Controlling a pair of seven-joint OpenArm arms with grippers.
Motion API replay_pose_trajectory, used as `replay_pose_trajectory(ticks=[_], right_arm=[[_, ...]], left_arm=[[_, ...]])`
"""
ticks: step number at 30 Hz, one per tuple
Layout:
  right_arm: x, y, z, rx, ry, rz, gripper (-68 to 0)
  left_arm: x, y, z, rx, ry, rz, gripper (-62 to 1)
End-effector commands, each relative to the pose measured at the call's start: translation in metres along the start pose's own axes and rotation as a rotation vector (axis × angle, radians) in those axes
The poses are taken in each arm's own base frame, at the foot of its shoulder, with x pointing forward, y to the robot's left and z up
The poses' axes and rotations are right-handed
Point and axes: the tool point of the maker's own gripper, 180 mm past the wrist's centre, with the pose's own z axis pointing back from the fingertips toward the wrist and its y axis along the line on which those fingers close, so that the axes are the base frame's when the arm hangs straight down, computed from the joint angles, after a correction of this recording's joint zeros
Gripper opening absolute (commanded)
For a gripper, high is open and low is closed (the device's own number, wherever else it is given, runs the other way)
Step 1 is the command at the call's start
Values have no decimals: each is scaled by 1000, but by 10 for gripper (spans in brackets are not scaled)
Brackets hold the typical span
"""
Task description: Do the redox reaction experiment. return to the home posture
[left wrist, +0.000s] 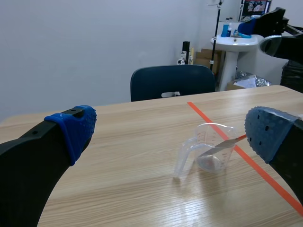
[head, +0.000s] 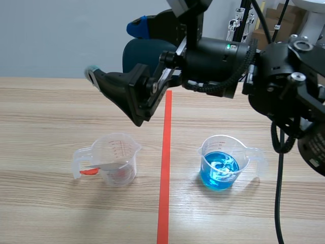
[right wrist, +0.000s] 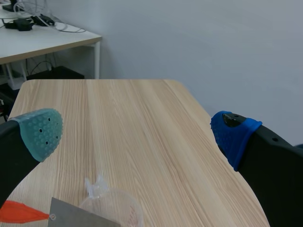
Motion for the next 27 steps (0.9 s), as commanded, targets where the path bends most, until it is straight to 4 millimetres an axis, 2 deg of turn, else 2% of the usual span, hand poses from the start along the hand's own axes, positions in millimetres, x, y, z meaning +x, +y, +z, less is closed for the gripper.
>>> replay_pose_trajectory(ticks=[1, 11, 17, 21, 24, 27], right_arm=[[6, -1, 6, -9, -8, 14, 4], [1, 1, 50, -116, 56, 39, 4], [-2, 4, 81, -205, 84, 42, 4], [7, 8, 109, -277, 41, 35, 4], [7, 14, 126, -312, 50, 24, 4], [1, 21, 140, -335, 91, 12, 4]], left_arm=[[4, -3, -5, -3, -5, -9, 14], [14, -33, -37, -34, 23, -78, 14], [11, -57, -61, -91, 100, -81, 14], [26, -76, -73, -144, 72, -65, 14], [31, -80, -77, -155, 57, -69, 14], [28, -82, -81, -153, 85, -89, 14]])
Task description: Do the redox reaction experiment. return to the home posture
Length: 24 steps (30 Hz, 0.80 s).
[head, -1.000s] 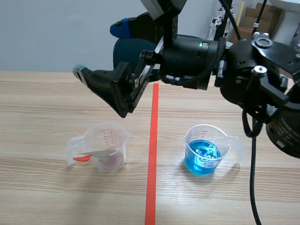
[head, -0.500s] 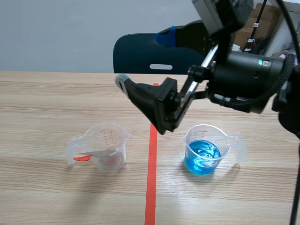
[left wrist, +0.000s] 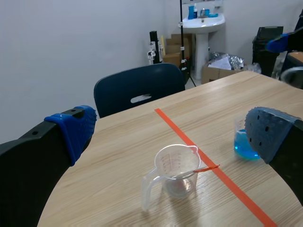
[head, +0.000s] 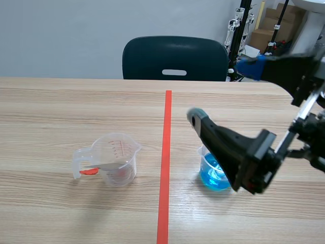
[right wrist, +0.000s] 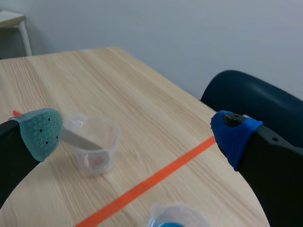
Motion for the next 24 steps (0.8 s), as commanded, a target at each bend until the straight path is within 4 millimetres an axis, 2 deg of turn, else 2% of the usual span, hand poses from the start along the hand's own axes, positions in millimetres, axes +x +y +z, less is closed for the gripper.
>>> replay_pose_trajectory(ticks=[1, 9, 14, 19, 24], right_arm=[[8, 1, 5, -2, -20, 5, 4], [-7, -7, 41, -125, 62, -41, 4], [-11, -4, 60, -167, 84, -73, 4], [-8, -5, 69, -186, 74, -84, 4], [-8, -6, 69, -188, 75, -80, 4]], left_arm=[[1, 1, -2, 8, 3, -1, 14], [-10, -4, -12, -56, 78, -42, 14], [-14, 6, -18, -38, 96, -62, 14], [-19, 12, -24, -35, 125, -113, 14], [-26, 12, -29, -61, 164, -81, 14]])
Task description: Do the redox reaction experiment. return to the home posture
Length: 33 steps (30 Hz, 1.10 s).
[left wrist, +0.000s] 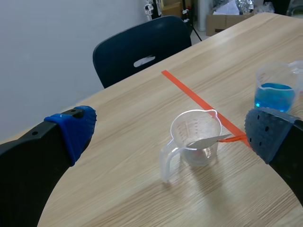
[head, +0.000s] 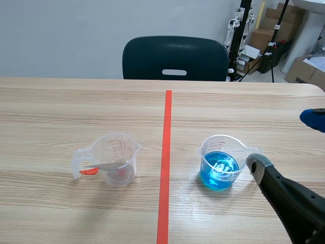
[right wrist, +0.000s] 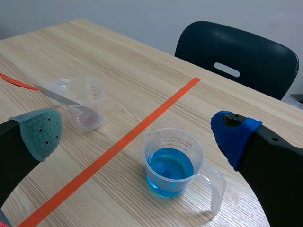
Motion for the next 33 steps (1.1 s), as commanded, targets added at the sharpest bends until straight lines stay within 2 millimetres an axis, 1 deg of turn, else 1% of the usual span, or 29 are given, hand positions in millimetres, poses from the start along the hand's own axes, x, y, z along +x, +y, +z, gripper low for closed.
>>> replay_pose_trajectory(ticks=[1, 6, 11, 16, 19, 21, 24, 28, 33], right_arm=[[13, -1, -3, 10, -46, 15, 4], [15, 0, -3, 47, -41, 26, 4], [14, 3, -2, 83, -27, 28, 4], [13, 4, 3, 72, -27, 4, 4], [6, 12, 6, 92, 4, -14, 4], [3, 14, 7, 84, 10, -17, 4], [7, 13, 5, 55, -20, -4, 4], [8, 16, 3, 63, -37, -4, 4], [8, 16, 3, 59, -37, -6, 4]], left_arm=[[7, -1, -3, -6, -26, 21, 14], [5, 3, -6, -5, -25, 13, 14], [-6, 12, -8, -12, 4, 16, 14], [-16, 16, -8, -22, 28, 19, 14], [-18, 18, -7, -19, 34, 18, 14], [-17, 20, -4, 1, 24, 22, 14], [-13, 23, 1, 33, 1, 31, 14], [-13, 25, 5, 58, -7, 34, 14], [-17, 24, 12, 84, 13, 7, 14]])
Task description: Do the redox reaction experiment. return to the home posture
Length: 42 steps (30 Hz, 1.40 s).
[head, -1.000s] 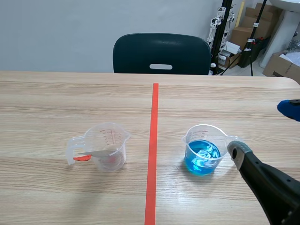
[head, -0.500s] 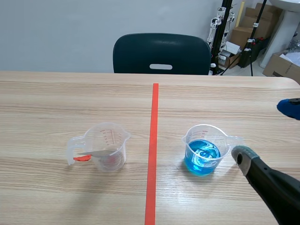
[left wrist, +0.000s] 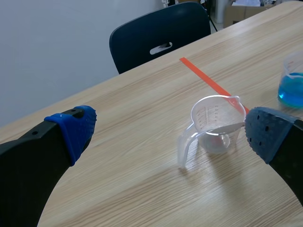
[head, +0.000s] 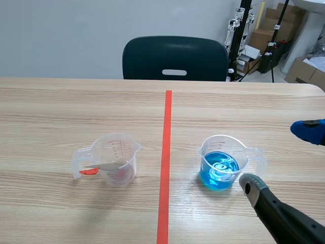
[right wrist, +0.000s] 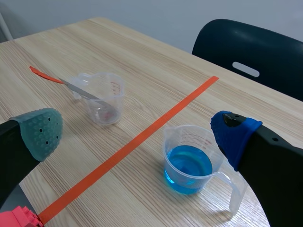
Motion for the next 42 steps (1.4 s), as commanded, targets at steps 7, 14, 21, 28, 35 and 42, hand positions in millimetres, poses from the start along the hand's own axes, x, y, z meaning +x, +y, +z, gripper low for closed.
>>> replay_pose_trajectory(ticks=[7, 14, 21, 28, 35, 42], right_arm=[[13, -3, -2, -5, -46, 10, 4], [13, -3, -3, -6, -48, 7, 4], [13, -3, -3, -6, -49, 7, 4], [13, -3, -3, -6, -49, 7, 4], [13, -3, -3, -6, -50, 7, 4], [14, -11, -2, -53, -53, 33, 4]], left_arm=[[1, -5, 6, 5, -1, 7, 14], [-10, -8, 7, -7, 56, -7, 14], [-9, -8, 7, -8, 50, -8, 14], [-4, -10, 7, -17, 21, -1, 14], [37, -19, 4, -60, -174, 23, 14], [56, -40, -2, -161, -222, 77, 14]])
